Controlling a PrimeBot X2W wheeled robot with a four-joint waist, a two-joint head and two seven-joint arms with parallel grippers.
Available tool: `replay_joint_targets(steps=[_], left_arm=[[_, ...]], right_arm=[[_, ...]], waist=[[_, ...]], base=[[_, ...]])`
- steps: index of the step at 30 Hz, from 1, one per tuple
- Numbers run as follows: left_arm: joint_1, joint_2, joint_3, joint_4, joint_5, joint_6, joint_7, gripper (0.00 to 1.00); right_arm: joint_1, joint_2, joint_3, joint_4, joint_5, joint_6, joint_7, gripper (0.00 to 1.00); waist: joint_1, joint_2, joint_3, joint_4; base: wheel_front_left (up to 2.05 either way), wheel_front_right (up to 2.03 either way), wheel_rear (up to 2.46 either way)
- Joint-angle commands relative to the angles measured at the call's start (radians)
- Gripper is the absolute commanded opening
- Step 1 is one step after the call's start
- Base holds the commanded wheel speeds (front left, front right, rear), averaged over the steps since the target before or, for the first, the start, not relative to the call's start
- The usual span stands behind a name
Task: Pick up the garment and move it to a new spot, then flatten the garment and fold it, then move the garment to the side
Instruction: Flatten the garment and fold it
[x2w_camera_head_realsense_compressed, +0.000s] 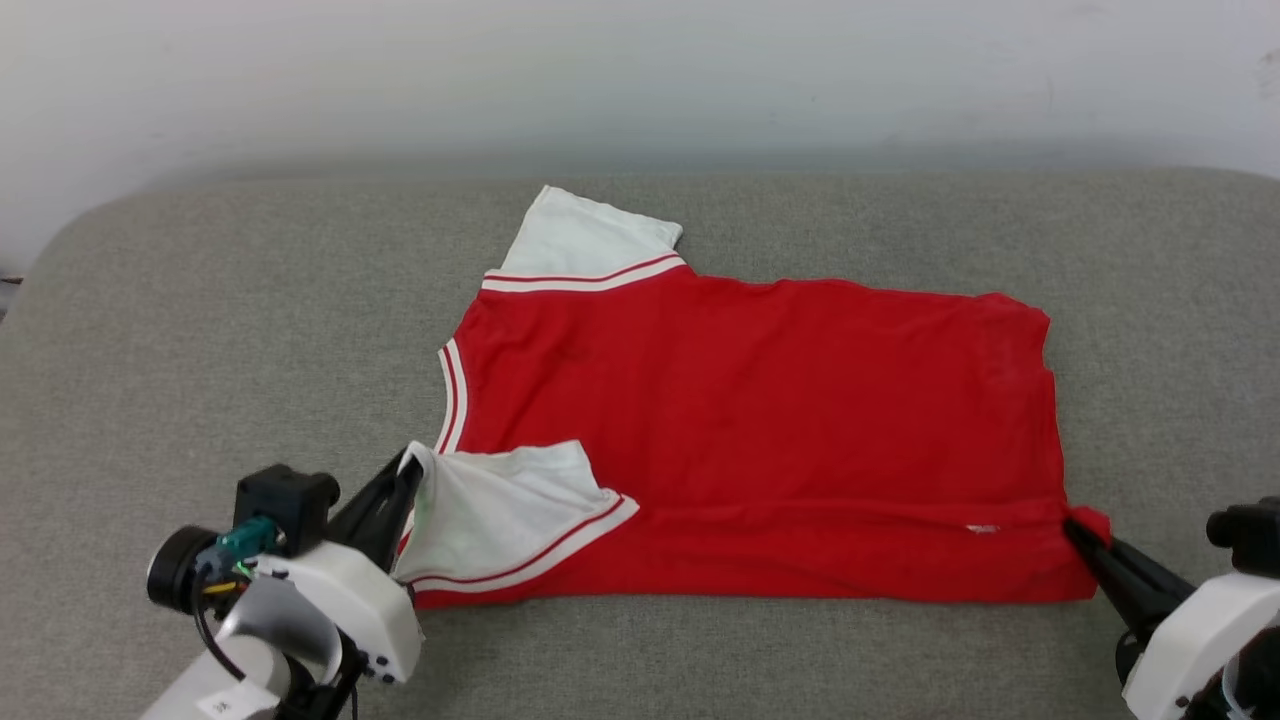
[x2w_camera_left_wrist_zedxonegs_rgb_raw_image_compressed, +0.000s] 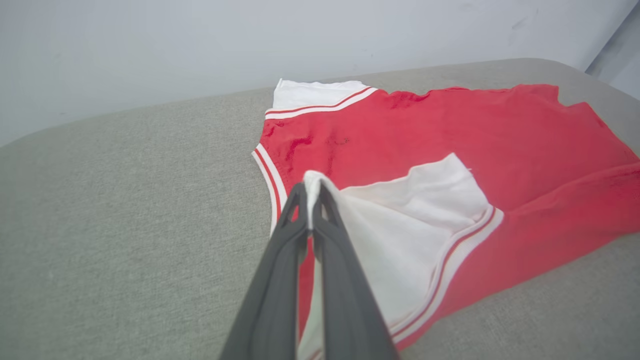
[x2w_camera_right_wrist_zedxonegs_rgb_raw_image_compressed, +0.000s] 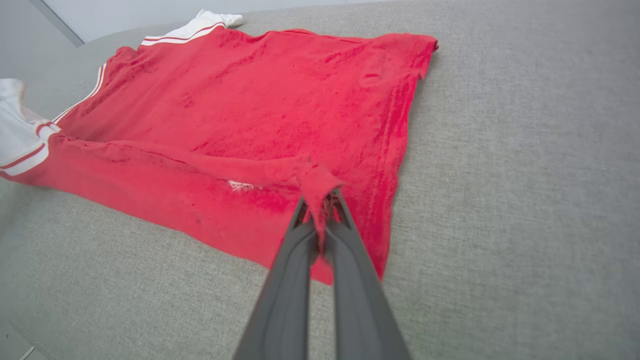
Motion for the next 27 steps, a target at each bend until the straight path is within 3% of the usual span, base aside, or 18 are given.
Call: replay_joint_targets(steps=[1, 12, 27], left_arm=[[-0.032, 0.0, -0.003, 0.015, 0.014, -0.009, 0.005, 0.0], [-0.258, -0.041, -0.029, 0.244, 0.044, -0.091, -0.002, 0.0], [-0.352, -0.119, -0.089, 0.598, 0.034, -0.184, -0.072, 0.0]], right_arm=[[-0.026, 0.006, 0.0, -0.004, -0.003, -0.001, 0.007, 0.0], [-0.196, 0.026, 0.049, 0.06, -0.008, -0.001, 0.028, 0.0], [-0.282, 0.049, 0.149, 0.22, 0.016, -0.001, 0.008, 0.0]], waist=[[-0.0001, -0.0001, 0.025, -0.01], [-0.0001, -0.0001, 0.145, -0.038], [-0.0001, -0.0001, 0.192, -0.046]], base=[[0.0, 0.0, 0.0], [0.0, 0.0, 0.0], [0.0, 0.0, 0.0]])
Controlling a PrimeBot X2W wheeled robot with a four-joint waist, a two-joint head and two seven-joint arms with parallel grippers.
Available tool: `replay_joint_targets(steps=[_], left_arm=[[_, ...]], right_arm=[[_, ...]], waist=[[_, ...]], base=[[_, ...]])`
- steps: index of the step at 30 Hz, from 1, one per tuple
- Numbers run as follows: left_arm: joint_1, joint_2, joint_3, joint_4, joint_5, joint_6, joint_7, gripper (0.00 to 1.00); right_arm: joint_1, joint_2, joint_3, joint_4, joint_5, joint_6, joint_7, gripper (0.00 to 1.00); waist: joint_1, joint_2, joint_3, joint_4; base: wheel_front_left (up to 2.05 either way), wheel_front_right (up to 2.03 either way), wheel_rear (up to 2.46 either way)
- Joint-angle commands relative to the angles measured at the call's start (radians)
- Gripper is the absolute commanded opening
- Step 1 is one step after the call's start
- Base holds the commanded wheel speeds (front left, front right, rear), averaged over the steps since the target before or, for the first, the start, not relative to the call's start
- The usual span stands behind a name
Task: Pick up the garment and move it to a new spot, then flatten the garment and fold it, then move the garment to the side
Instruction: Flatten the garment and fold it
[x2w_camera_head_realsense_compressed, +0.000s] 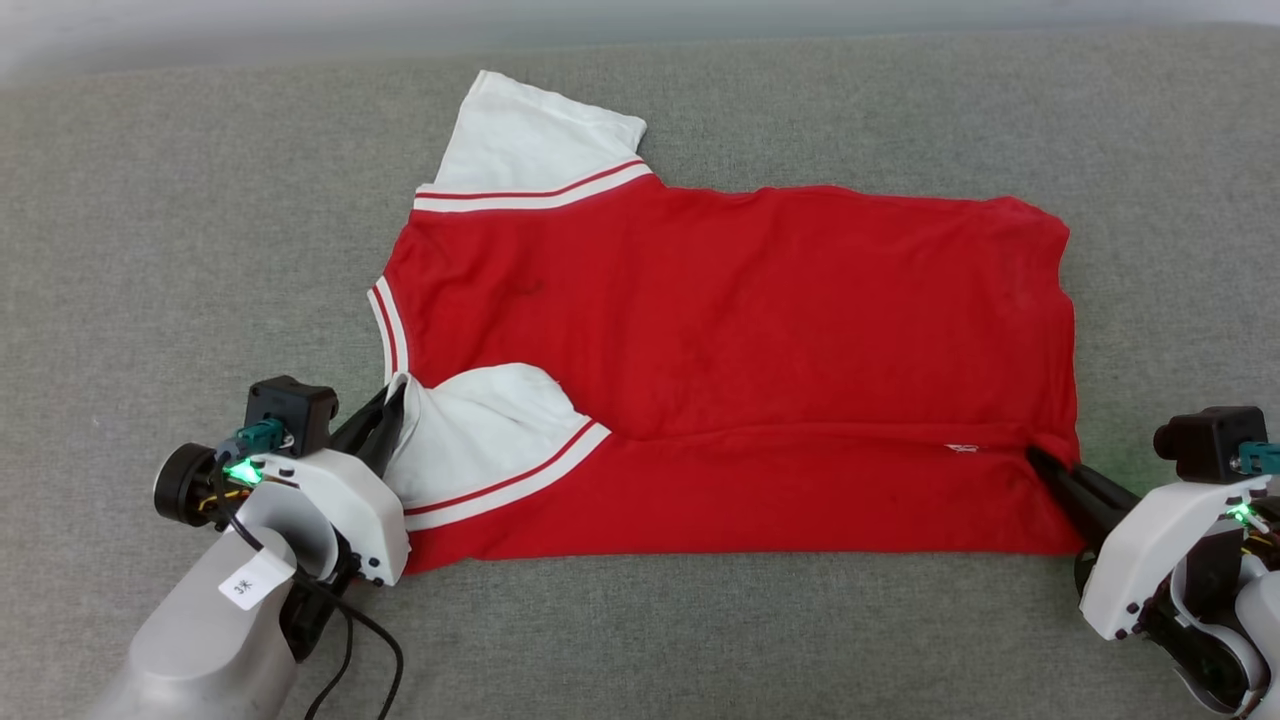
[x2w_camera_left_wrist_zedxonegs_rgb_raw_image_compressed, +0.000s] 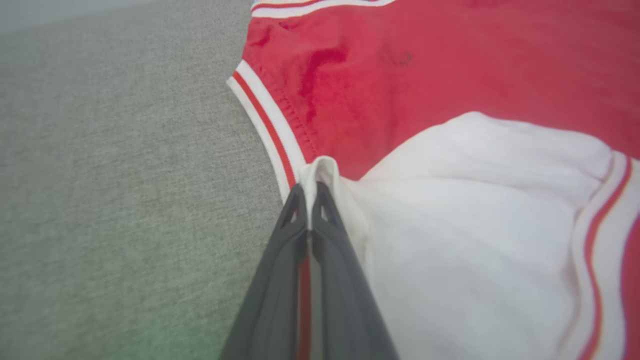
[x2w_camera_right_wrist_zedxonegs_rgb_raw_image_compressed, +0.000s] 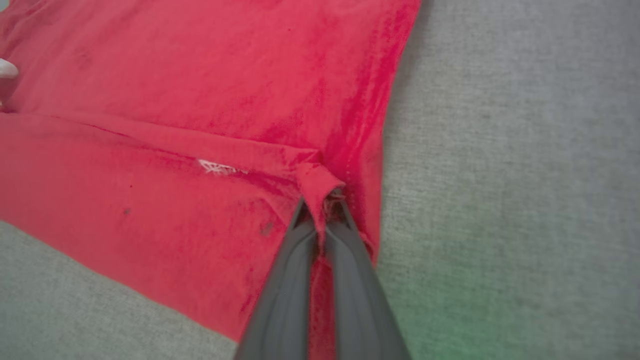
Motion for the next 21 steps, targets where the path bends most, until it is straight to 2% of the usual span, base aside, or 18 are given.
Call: replay_joint_targets(steps=[1, 2, 3, 4, 5, 12, 15, 21], left_arm=[[-0.005, -0.01, -0.011, 0.025, 0.002, -0.005, -0.011, 0.0], [-0.015, -0.013, -0.011, 0.035, 0.008, -0.006, -0.028, 0.0], [-0.023, -0.015, -0.009, 0.045, 0.007, -0.007, -0.04, 0.0], [-0.027, -0.017, -0.01, 0.054, 0.007, -0.008, -0.05, 0.42], [-0.034, -0.016, -0.009, 0.059, 0.013, -0.007, -0.063, 1.0], [-0.07, -0.003, -0.009, 0.044, 0.032, -0.006, -0.095, 1.0], [-0.08, 0.027, -0.007, 0.016, 0.03, -0.006, -0.075, 1.0], [-0.111, 0.066, -0.024, -0.069, 0.003, -0.017, 0.054, 1.0]], right_arm=[[-0.009, 0.006, 0.007, 0.01, 0.01, -0.001, -0.009, 0.0], [-0.01, 0.006, 0.004, 0.012, 0.013, -0.001, -0.018, 0.15], [-0.01, 0.004, 0.001, 0.013, 0.014, -0.001, -0.026, 0.44], [-0.007, 0.001, -0.001, 0.013, 0.015, -0.001, -0.036, 0.91], [-0.001, -0.001, -0.008, 0.01, 0.018, -0.001, -0.048, 1.0], [0.065, -0.026, -0.052, -0.038, 0.001, -0.001, -0.1, 1.0], [0.098, -0.034, -0.083, -0.07, -0.008, -0.001, -0.105, 1.0], [0.165, -0.028, -0.149, -0.136, -0.048, -0.001, -0.08, 1.0]], waist=[[-0.0001, 0.0, -0.01, 0.002], [-0.0001, 0.0, -0.015, 0.004], [-0.0001, 0.0, -0.022, 0.006], [-0.0001, 0.0, -0.03, 0.009], [-0.0001, 0.0, -0.038, 0.012], [-0.0001, 0.0, -0.106, 0.032], [-0.0001, 0.0, -0.133, 0.036], [-0.0001, 0.0, -0.173, 0.051]], base=[[0.0, 0.0, 0.0], [0.0, 0.0, 0.0], [0.0, 0.0, 0.0], [0.0, 0.0, 0.0], [0.0, 0.0, 0.0], [0.0, 0.0, 0.0], [0.0, 0.0, 0.0], [0.0, 0.0, 0.0]])
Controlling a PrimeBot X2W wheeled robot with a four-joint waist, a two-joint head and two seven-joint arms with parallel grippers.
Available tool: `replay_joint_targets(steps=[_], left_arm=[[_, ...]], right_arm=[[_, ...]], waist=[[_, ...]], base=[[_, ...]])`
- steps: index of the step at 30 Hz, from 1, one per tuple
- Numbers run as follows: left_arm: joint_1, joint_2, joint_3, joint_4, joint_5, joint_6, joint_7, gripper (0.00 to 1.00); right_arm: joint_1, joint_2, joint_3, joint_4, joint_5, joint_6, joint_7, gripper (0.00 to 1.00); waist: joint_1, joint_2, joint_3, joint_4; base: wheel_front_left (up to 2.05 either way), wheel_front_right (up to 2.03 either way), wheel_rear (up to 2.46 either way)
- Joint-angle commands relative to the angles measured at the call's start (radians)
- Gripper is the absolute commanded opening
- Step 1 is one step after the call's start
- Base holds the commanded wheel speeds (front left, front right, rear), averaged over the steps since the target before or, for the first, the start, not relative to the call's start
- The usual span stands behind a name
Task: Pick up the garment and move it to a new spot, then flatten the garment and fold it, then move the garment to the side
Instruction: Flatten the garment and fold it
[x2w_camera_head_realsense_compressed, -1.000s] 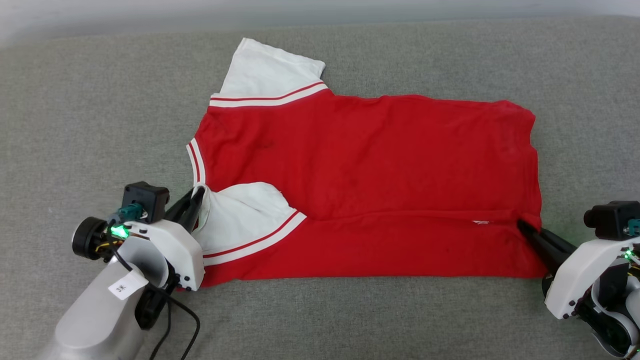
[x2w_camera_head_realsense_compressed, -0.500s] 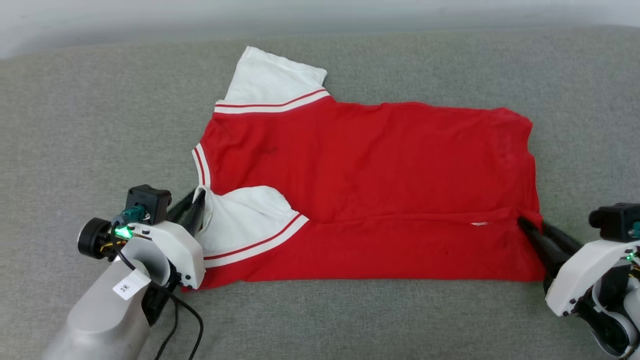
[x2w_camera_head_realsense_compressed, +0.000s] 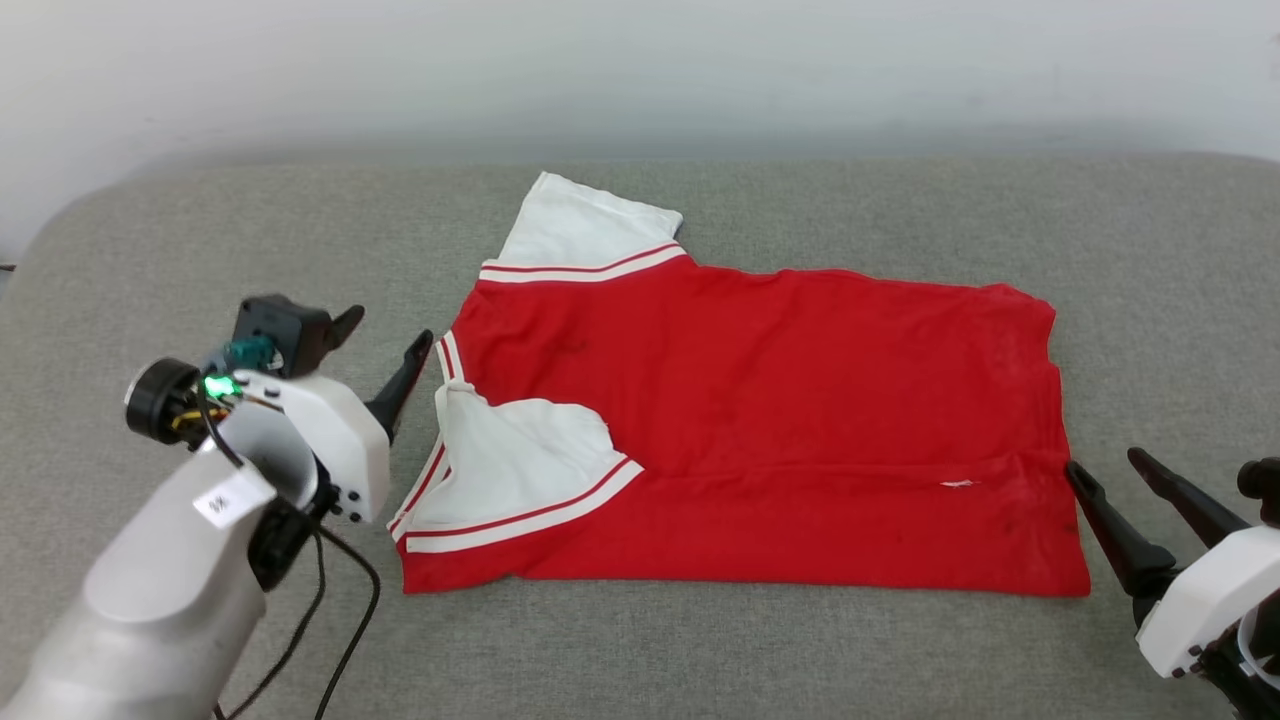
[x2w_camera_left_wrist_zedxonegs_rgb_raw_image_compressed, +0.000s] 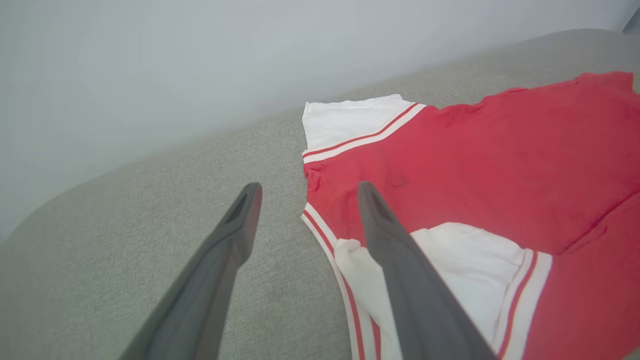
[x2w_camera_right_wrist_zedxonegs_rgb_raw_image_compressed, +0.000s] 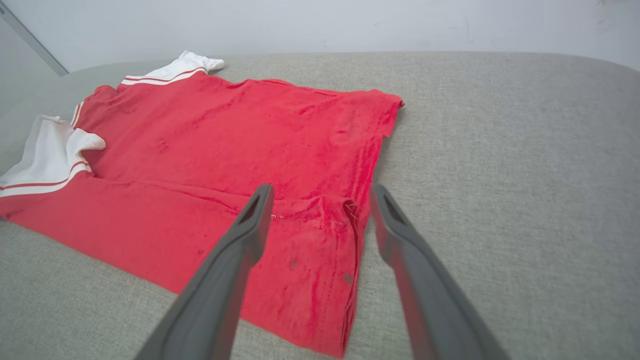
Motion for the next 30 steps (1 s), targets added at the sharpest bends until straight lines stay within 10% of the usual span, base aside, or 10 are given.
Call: replay_joint_targets(steps=[1, 15, 30], left_arm=[[-0.023, 0.021, -0.004, -0.02, -0.018, -0.005, 0.044, 1.0], [-0.054, 0.088, -0.094, -0.179, -0.276, -0.017, 0.659, 1.0], [0.019, 0.116, -0.183, -0.136, -0.358, -0.017, 0.852, 1.0]], right_arm=[[0.022, 0.011, -0.017, -0.018, -0.012, -0.001, 0.01, 1.0], [0.084, 0.087, -0.101, -0.093, -0.078, -0.001, 0.092, 1.0], [0.058, 0.122, -0.104, -0.094, -0.091, -0.001, 0.118, 1.0]], waist=[[0.0001, 0.0, -0.012, 0.008], [0.0001, 0.0, -0.02, 0.014], [0.0001, 0.0, 0.029, -0.023]], base=[[0.0, 0.0, 0.0], [0.0, 0.0, 0.0], [0.0, 0.0, 0.0]])
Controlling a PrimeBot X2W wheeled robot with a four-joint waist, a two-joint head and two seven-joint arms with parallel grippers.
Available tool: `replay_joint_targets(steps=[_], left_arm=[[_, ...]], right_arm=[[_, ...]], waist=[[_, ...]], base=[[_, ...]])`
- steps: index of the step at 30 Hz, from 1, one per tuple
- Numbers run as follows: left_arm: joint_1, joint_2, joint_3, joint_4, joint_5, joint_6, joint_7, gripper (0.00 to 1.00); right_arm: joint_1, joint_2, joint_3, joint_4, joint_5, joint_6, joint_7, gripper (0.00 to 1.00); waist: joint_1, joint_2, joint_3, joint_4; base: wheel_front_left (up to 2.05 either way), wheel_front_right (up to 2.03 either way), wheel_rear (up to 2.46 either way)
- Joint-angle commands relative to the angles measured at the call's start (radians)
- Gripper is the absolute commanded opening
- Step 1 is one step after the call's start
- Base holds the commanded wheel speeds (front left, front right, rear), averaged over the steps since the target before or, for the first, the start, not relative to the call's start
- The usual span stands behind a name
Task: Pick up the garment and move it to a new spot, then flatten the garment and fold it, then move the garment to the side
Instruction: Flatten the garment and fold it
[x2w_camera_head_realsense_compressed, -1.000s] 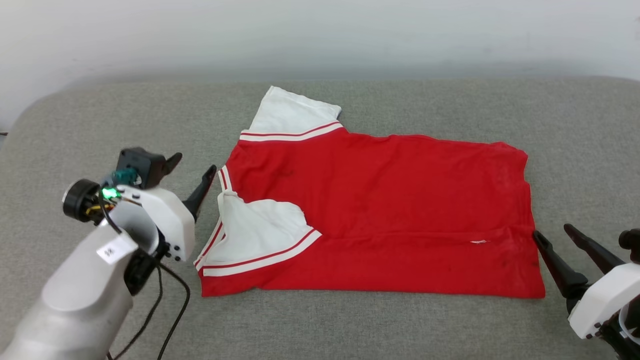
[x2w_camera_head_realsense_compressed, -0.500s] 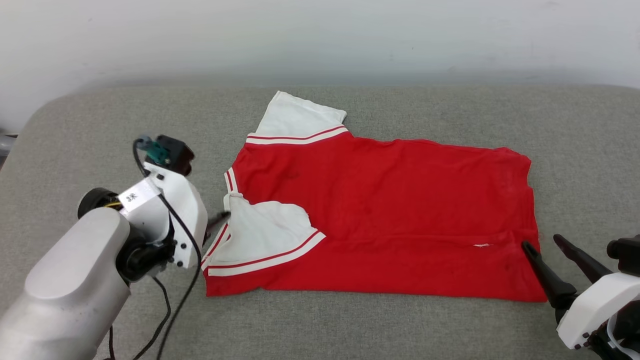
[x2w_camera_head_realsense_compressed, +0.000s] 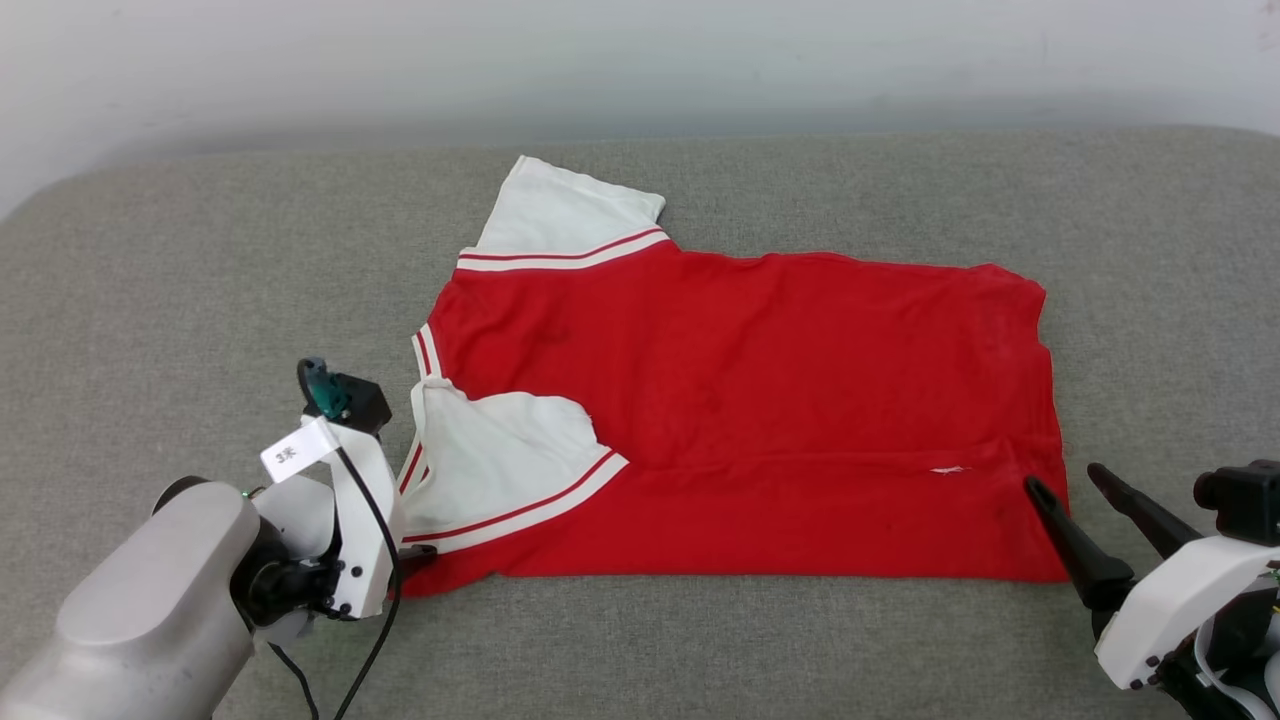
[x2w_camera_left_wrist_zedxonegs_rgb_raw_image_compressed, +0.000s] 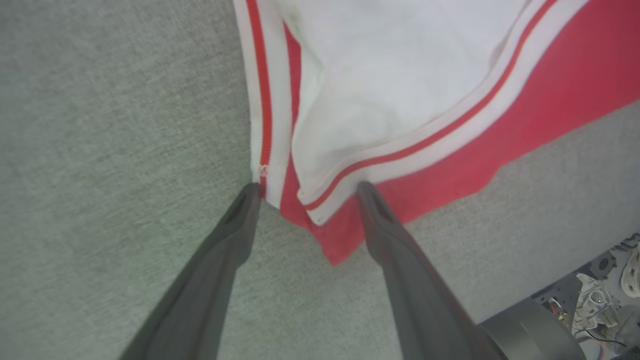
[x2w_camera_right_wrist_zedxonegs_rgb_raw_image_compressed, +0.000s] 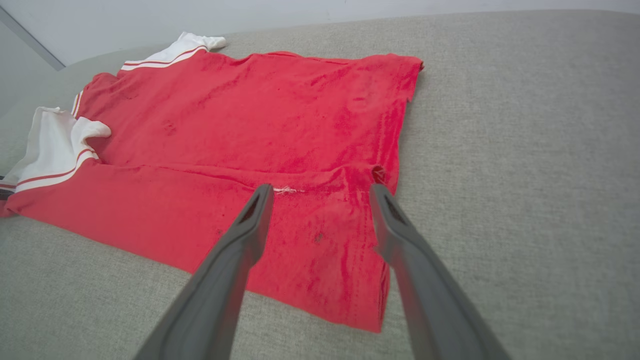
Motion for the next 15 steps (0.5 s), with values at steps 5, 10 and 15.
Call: replay_joint_targets(steps=[5, 10, 15], left_arm=[[0.048, -0.02, -0.025, 0.04, -0.016, -0.001, -0.022, 1.0], [0.065, -0.039, -0.048, 0.064, -0.028, -0.001, -0.05, 0.0], [0.058, -0.032, -0.057, 0.06, -0.035, 0.0, -0.106, 0.0]], right_arm=[[-0.026, 0.007, 0.008, 0.006, -0.001, -0.001, -0.006, 1.0], [-0.039, -0.001, 0.012, 0.012, 0.002, -0.001, -0.008, 1.0], [-0.058, -0.023, 0.01, 0.002, -0.004, -0.001, 0.003, 1.0]], waist=[[0.0, -0.0001, 0.02, -0.01], [0.0, -0.0001, 0.021, -0.01], [0.0, -0.0001, -0.001, -0.006]], base=[[0.0, 0.0, 0.0], [0.0, 0.0, 0.0], [0.0, 0.0, 0.0]])
